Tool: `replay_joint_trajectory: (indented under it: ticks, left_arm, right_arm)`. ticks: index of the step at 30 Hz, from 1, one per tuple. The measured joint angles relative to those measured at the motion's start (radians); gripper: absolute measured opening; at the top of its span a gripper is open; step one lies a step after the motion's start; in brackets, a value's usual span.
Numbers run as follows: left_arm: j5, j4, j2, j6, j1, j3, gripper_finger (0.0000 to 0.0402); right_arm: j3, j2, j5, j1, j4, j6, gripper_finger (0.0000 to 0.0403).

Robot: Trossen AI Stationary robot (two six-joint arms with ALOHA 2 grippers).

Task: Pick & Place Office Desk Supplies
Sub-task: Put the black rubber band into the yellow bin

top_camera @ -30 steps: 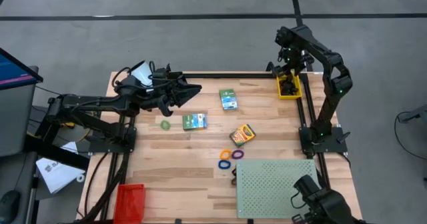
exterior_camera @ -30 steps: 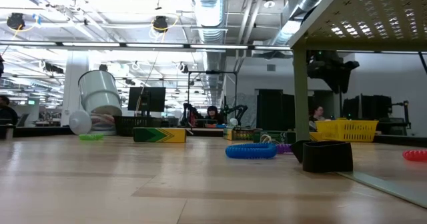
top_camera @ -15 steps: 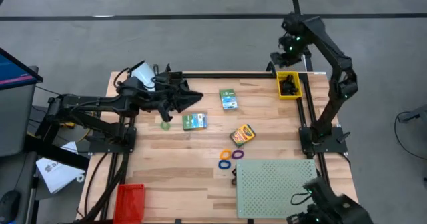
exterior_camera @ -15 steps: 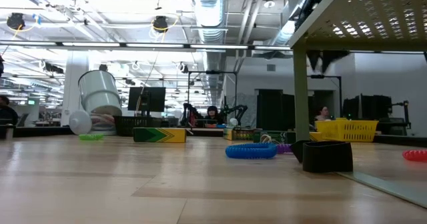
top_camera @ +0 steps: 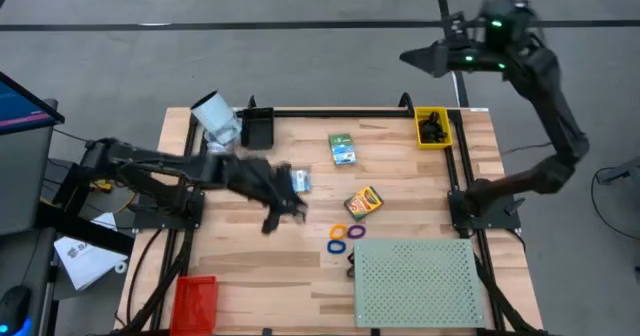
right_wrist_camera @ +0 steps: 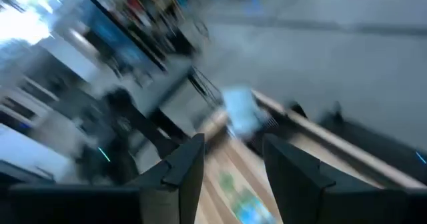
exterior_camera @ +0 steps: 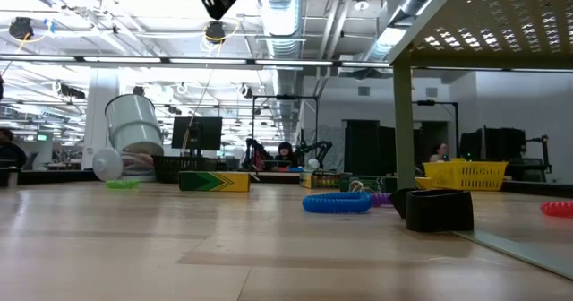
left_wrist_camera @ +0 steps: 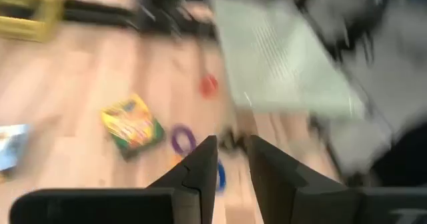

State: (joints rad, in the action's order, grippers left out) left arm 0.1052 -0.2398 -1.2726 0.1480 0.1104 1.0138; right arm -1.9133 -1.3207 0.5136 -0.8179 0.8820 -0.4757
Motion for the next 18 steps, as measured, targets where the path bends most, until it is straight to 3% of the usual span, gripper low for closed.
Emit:
replay_joint_trajectory:
  ticks: [8,13,18]
  left_arm:
    - [-0.032,0.032,-0.252,-0.096,0.186,0.000,0.0106]
    - [-0.055,0.256,-0.411,-0.113,0.281,0.000,0.0132]
    - [-0.161,0.517,-0.557,-0.080,0.328,0.000,0.0160]
  right_arm:
    - [0.000,0.129,-0.191,0.223,-0.146,-0.092,0.0147]
    - [0.000,0.163,-0.303,0.369,-0.184,-0.105,0.0147]
    - [0.000,0.172,-0.336,0.491,-0.244,-0.104,0.0147]
